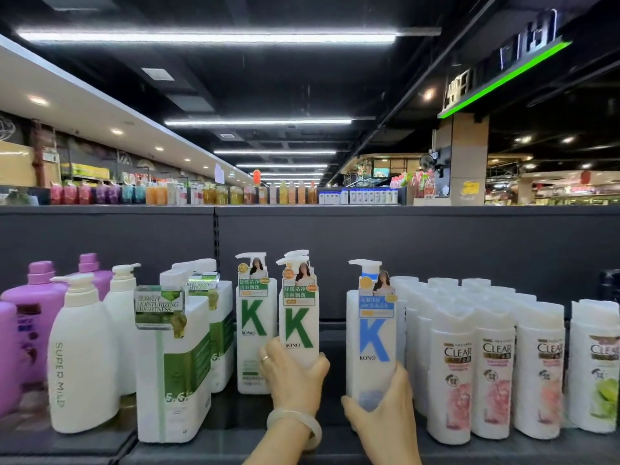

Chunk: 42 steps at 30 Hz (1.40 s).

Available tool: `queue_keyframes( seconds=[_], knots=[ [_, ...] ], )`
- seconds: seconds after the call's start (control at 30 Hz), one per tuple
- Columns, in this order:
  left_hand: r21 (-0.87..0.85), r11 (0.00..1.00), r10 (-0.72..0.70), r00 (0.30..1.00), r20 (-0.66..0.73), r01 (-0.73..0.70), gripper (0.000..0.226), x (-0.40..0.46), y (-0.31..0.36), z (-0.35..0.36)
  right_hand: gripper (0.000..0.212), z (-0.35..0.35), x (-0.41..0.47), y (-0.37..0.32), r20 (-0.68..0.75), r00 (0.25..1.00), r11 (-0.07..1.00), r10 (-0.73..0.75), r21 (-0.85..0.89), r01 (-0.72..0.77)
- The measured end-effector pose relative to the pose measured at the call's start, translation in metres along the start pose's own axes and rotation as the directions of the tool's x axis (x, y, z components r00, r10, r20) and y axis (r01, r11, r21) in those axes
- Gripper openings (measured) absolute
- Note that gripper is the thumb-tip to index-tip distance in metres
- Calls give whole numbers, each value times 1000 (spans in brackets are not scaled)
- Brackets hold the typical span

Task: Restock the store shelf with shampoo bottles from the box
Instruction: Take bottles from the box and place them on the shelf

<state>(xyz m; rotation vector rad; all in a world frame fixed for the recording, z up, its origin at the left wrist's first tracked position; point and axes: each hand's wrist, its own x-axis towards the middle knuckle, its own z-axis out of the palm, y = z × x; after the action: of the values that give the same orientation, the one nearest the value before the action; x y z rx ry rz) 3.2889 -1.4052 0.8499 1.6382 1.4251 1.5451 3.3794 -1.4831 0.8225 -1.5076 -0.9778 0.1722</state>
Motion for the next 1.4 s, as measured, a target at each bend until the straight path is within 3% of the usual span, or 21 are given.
queue_keyframes(
  seconds=[0.23,0.5,1.07,1.4],
  knots=[
    [201,979,-51,997,56,39,80,-11,-1,-10,90,-5,-6,2,22,999,999,-30,21,29],
    [254,966,15,992,127,-47,55,-15,-17,-22,90,-3,-5,0,14,1000,1000,-7,-12,7],
    [276,961,-4,995,97,-22,56,-13,-14,-18,85,-5,-7,0,29,999,999,-32,-34,33],
    [405,911,55,997,54,-72,83,-24,-18,-31,86,-5,-7,1,26,998,998,-51,-19,52]
  ],
)
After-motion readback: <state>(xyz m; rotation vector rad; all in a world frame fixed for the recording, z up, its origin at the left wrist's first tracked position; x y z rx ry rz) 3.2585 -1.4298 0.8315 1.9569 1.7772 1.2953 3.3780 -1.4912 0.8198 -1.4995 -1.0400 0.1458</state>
